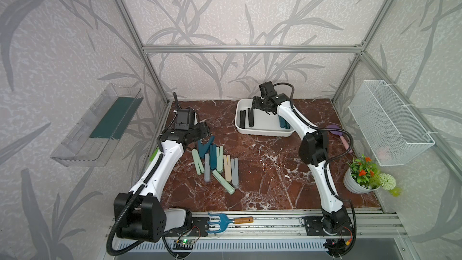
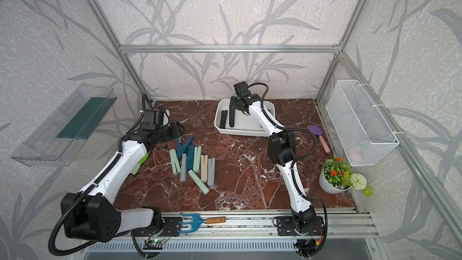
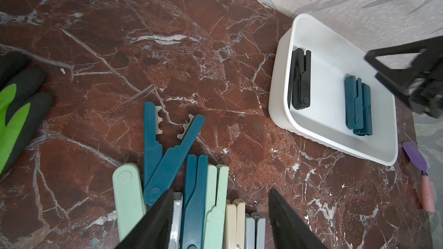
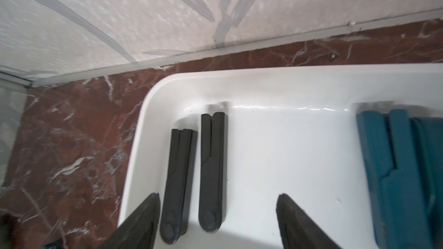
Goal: Put the pruning pliers into the storage box
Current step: Pick up the pruning pliers from the center of the board.
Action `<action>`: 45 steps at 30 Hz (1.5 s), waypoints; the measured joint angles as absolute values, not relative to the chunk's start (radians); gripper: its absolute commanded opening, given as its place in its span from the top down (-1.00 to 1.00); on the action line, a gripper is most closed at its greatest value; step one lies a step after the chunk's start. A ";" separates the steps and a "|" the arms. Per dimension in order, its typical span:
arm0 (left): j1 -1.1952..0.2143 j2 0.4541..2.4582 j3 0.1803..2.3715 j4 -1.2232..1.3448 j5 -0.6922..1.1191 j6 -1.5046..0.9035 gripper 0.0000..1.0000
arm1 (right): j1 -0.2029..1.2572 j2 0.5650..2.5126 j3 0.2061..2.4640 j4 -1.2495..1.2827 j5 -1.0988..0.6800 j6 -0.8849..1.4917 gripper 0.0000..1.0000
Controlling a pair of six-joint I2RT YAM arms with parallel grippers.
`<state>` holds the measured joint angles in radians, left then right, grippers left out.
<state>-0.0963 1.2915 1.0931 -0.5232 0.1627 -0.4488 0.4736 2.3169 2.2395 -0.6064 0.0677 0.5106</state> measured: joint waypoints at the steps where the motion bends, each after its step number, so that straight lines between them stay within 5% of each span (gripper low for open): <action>1: -0.096 1.288 1.089 -0.523 0.163 -0.451 -0.26 | 0.487 2.224 2.120 -0.562 0.073 0.511 -0.55; 8: -0.096 1.264 1.025 -0.529 0.145 -0.471 -0.27 | 0.638 1.789 1.534 -0.364 0.111 0.567 -0.56; 18: -0.096 1.253 0.926 -0.520 0.103 -0.516 -0.26 | 0.860 1.753 1.262 -0.381 0.052 0.732 -0.45; 26: -0.083 1.388 0.929 -0.467 0.054 -0.558 -0.24 | 0.939 1.932 1.316 -0.384 -0.014 0.812 -0.44; 45: -0.044 1.681 1.100 -0.421 -0.002 -0.552 -0.28 | 0.992 2.005 1.407 -0.480 -0.047 0.804 -0.34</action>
